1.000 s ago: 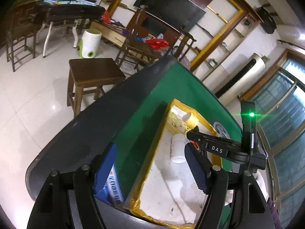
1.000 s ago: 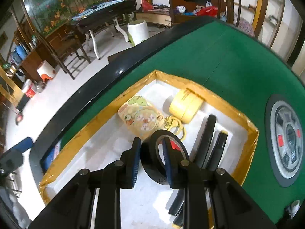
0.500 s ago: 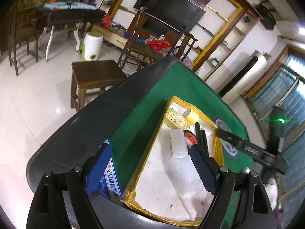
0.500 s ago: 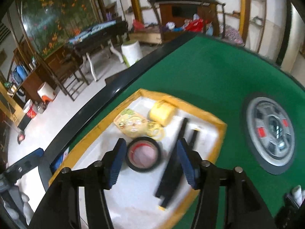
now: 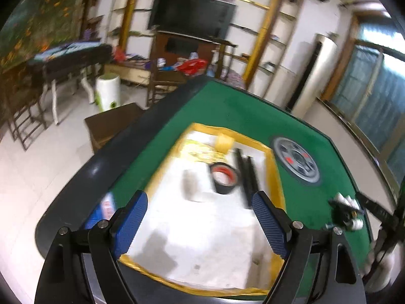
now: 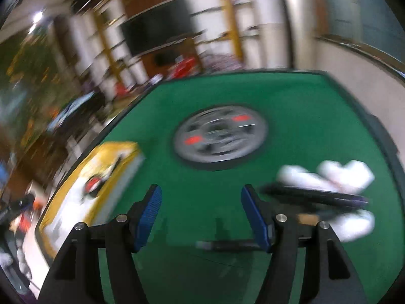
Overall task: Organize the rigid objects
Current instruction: 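Withdraw the left tool while the right tool grasps the purple-capped black marker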
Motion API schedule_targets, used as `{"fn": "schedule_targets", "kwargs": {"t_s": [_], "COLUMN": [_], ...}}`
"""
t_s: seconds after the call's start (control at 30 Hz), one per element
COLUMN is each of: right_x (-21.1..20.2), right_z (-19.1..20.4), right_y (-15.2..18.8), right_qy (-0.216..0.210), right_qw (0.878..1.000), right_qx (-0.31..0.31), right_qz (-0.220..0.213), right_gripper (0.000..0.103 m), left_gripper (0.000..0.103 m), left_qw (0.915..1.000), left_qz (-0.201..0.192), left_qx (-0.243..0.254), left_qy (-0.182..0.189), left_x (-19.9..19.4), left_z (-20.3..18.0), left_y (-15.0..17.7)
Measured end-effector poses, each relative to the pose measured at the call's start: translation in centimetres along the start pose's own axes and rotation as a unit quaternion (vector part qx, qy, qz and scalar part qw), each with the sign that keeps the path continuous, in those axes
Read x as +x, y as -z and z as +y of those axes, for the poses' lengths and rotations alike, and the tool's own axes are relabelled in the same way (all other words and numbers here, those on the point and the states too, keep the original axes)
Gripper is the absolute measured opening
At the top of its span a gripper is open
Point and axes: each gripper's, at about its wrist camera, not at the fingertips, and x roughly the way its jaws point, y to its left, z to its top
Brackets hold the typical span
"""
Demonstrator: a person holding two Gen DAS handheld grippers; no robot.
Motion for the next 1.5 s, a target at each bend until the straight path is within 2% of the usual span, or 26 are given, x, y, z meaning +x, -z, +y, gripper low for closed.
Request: {"fn": "schedule_targets", "kwargs": {"t_s": [0.1,0.17,0.27,0.4,0.53,0.6,0.7,0.73,0.8,0.83,0.97,1.1,1.2,1.27,1.4,1.5], "right_x": [-2.5,-3.0,-2.6,-0.6,1.4,3.0,4.4,4.4,4.4,4.6,5.0,4.5,3.5,3.5,4.9,6.6], "right_z": [-5.7,-8.6,-12.5,-16.0,-16.9,-16.7,-15.4,-14.3,-12.2,-11.1,-6.6,-4.1,-4.1,-4.6,-5.1,-4.8], "right_y": [-0.2,-0.6,-0.7,-0.9,-1.2,-1.5,-1.0,-0.8,-0.6,-0.3,0.7,1.1,0.2,-0.4,-1.0,-1.2], "right_qy": [0.048,0.065,0.095,0.125,0.149,0.131,0.054,0.043,-0.015,-0.045,-0.096,-0.171,-0.164,-0.136,-0.072,-0.06], "right_qw": [0.997,0.995,0.99,0.985,0.984,0.986,0.992,0.995,0.997,0.995,0.991,0.979,0.982,0.987,0.993,0.993], "right_qx": [0.048,0.072,0.096,0.115,0.101,0.102,0.103,0.084,0.059,0.051,-0.007,-0.022,-0.02,-0.012,-0.001,0.002], "right_qz": [-0.025,-0.03,-0.027,-0.019,-0.013,0.013,0.047,0.045,0.053,0.067,0.092,0.11,0.091,0.081,0.092,0.106], "right_gripper": [0.065,0.065,0.065,0.065,0.065,0.065,0.067,0.067,0.067,0.068,0.069,0.069,0.069,0.069,0.069,0.069], "left_gripper": [0.088,0.089,0.091,0.091,0.091,0.091,0.091,0.091,0.091,0.091,0.091,0.091,0.091,0.091,0.091,0.091], "left_qw": [0.9987,0.996,0.9931,0.9868,0.9825,0.9814,0.9804,0.9801,0.9796,0.9792,0.9777,0.9773,0.9775,0.9768,0.9745,0.9734], "left_qz": [-0.002,0.005,0.02,0.05,0.07,0.075,0.075,0.076,0.081,0.084,0.094,0.1,0.105,0.113,0.125,0.128], "left_qx": [0.027,0.049,0.072,0.106,0.122,0.125,0.137,0.138,0.138,0.139,0.14,0.14,0.136,0.132,0.135,0.142], "left_qy": [0.042,0.074,0.09,0.112,0.123,0.125,0.121,0.12,0.121,0.122,0.125,0.124,0.123,0.125,0.129,0.127], "left_x": [-0.3,-0.3,0.0,0.6,0.7,0.7,0.7,0.8,1.1,1.3,1.6,1.9,2.2,2.6,3.0,3.0], "left_z": [-2.7,-5.0,-7.7,-11.0,-13.0,-13.5,-14.4,-14.8,-15.1,-15.1,-15.4,-15.4,-15.3,-15.2,-15.6,-15.8], "left_y": [0.4,0.8,1.2,2.8,3.8,4.1,4.4,4.5,4.6,4.7,5.0,5.1,5.2,5.4,5.9,6.1]}}
